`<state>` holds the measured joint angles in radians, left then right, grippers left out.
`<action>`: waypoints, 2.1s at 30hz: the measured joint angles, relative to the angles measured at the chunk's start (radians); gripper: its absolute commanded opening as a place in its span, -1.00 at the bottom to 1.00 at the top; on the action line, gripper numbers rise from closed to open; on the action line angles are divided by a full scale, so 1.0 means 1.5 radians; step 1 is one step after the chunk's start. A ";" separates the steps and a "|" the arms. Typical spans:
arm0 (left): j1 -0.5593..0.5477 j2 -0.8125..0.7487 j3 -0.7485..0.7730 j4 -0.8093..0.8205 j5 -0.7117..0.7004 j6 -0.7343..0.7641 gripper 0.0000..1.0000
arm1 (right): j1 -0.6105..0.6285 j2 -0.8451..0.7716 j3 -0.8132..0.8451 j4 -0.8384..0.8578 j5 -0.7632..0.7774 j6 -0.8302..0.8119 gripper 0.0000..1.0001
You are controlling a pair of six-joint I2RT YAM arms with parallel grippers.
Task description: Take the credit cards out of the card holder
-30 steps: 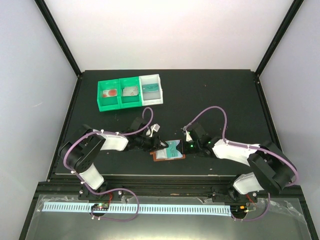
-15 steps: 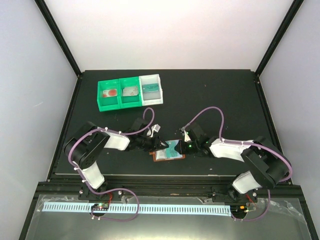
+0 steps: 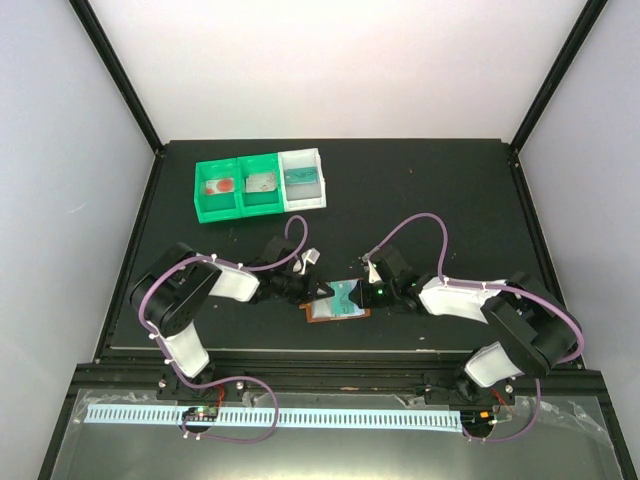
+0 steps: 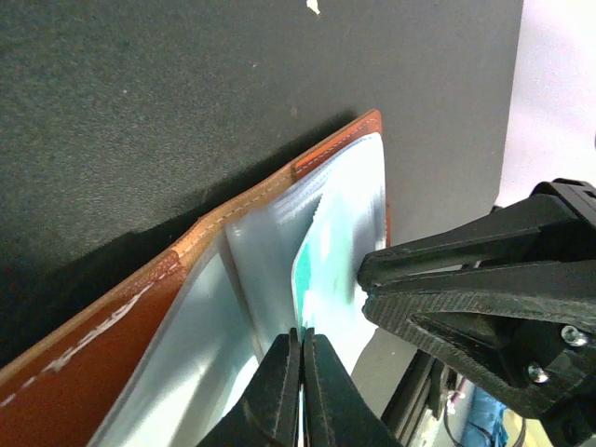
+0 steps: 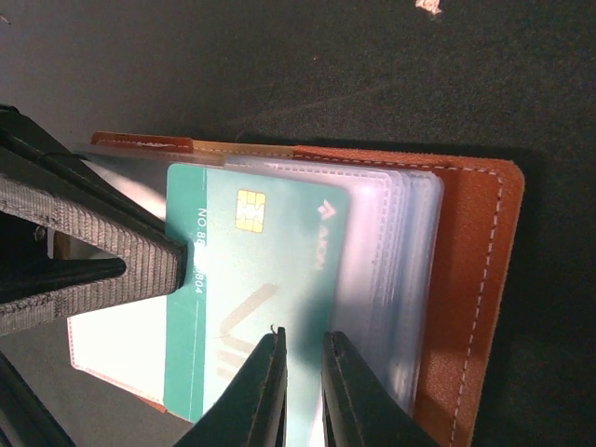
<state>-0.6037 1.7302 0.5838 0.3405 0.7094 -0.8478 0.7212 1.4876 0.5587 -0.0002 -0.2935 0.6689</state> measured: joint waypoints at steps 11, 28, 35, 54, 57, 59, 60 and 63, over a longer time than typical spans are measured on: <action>0.010 -0.005 -0.014 0.018 0.011 -0.001 -0.97 | 0.000 0.000 0.000 0.000 0.003 0.002 -0.77; 0.035 -0.082 -0.050 -0.014 0.003 0.007 -0.97 | 0.000 -0.001 -0.002 0.001 0.006 0.005 -0.76; 0.043 -0.122 -0.061 -0.041 -0.017 0.015 -0.97 | 0.000 -0.016 -0.009 0.000 0.015 0.011 -0.77; 0.048 -0.346 -0.069 -0.097 -0.070 0.016 -0.97 | 0.000 -0.122 -0.037 0.083 -0.053 0.066 -0.14; 0.048 -0.378 -0.071 -0.095 -0.071 -0.002 -0.97 | 0.000 -0.139 -0.045 0.119 -0.080 0.095 0.06; 0.048 -0.393 -0.075 -0.091 -0.070 -0.017 -0.97 | 0.000 -0.151 -0.057 0.166 -0.104 0.124 0.10; 0.048 -0.401 -0.080 -0.084 -0.069 -0.028 -0.97 | 0.000 -0.156 -0.066 0.190 -0.114 0.143 0.10; 0.048 -0.423 -0.091 -0.069 -0.068 -0.055 -0.97 | 0.000 -0.159 -0.091 0.270 -0.146 0.203 0.03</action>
<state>-0.5312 1.0958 0.4473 0.2371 0.6079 -0.9302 0.7212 1.2488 0.4225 0.4049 -0.5129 0.9730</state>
